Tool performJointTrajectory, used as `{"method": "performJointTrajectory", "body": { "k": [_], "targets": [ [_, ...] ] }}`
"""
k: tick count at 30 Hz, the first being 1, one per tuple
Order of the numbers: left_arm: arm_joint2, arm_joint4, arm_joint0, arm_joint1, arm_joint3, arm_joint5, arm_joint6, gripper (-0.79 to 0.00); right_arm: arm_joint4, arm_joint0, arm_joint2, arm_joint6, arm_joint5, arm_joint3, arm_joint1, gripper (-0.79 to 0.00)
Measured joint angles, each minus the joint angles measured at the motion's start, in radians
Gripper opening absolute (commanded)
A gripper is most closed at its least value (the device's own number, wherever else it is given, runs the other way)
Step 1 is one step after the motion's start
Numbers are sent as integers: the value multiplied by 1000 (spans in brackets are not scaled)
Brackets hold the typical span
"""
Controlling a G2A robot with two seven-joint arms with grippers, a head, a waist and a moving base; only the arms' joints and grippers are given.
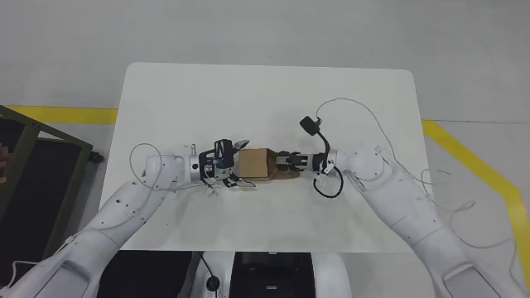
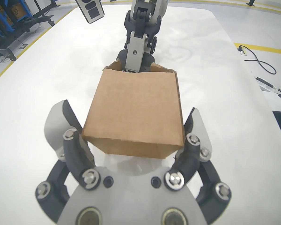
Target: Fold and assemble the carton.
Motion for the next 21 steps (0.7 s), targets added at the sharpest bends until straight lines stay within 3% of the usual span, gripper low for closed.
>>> {"method": "performJointTrajectory", "body": {
  "k": [13,21],
  "targets": [
    [-7,2,3,1,7,5,-2,0,85,41,-43,53,-79,90,-37,-785],
    [-10,3,6,1,8,8,-5,0,79,28,22,51,-98,109,-17,-785]
  ]
}}
